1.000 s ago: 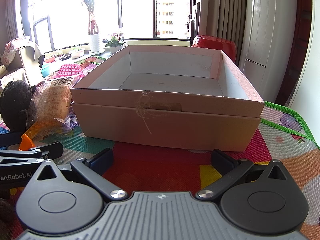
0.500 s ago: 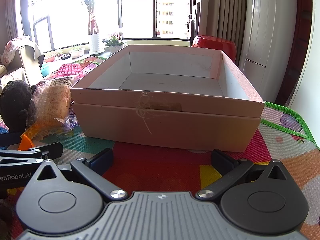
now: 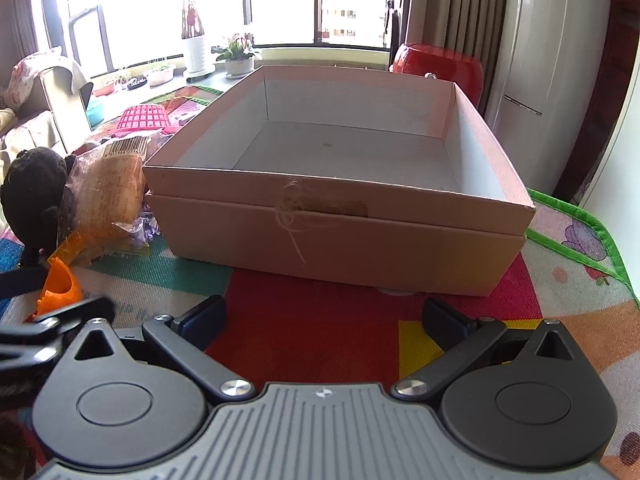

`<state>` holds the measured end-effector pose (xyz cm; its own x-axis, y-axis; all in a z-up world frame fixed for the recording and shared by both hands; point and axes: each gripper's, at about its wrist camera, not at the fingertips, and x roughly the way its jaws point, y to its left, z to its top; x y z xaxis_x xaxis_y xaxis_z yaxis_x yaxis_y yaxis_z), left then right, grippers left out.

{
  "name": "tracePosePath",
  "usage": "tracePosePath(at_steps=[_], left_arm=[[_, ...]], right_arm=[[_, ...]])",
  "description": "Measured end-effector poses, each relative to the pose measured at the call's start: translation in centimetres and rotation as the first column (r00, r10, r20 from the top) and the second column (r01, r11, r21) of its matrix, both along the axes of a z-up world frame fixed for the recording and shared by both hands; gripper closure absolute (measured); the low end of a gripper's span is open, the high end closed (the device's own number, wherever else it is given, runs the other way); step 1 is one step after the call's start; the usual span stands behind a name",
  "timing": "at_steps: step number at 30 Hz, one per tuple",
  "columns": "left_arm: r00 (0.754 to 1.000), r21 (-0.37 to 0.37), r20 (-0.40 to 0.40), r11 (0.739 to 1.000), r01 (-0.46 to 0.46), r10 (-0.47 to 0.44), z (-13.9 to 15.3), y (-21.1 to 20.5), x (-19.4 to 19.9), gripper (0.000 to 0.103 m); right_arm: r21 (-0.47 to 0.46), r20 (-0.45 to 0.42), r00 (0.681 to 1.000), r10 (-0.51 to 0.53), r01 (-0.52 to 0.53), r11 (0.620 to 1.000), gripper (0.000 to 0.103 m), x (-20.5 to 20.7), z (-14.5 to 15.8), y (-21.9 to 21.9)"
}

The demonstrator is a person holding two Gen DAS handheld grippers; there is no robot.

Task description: Organize objects

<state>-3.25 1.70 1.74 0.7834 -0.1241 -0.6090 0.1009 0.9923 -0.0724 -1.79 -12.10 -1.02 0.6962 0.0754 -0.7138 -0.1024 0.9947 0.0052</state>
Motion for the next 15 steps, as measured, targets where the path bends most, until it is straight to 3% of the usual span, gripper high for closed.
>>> tracePosePath(at_steps=[5, 9, 12, 15], left_arm=[[0.985, 0.091, 0.165, 0.994, -0.059, 0.043, 3.9, 3.4, -0.8, 0.012], [0.994, 0.152, 0.104, 0.988, -0.031, 0.015, 4.1, 5.7, 3.1, 0.012], [0.999, 0.100, 0.040, 0.995, 0.006, -0.010, 2.9, 6.5, 5.8, 0.012], [0.999, -0.027, 0.002, 0.999, 0.040, -0.040, 1.8, 7.7, 6.1, 0.026]], right_arm=[[0.001, -0.049, 0.996, 0.072, -0.072, 0.997, 0.000, 0.3, 0.5, -0.4], [0.029, -0.036, 0.984, 0.176, -0.175, 0.984, 0.000, -1.7, 1.5, 0.6], [0.006, 0.090, 0.970, 0.225, -0.226, 0.974, 0.000, -4.8, 2.4, 2.8], [-0.033, 0.154, 0.932, 0.329, -0.328, 0.944, 0.000, -6.7, 3.4, 5.5]])
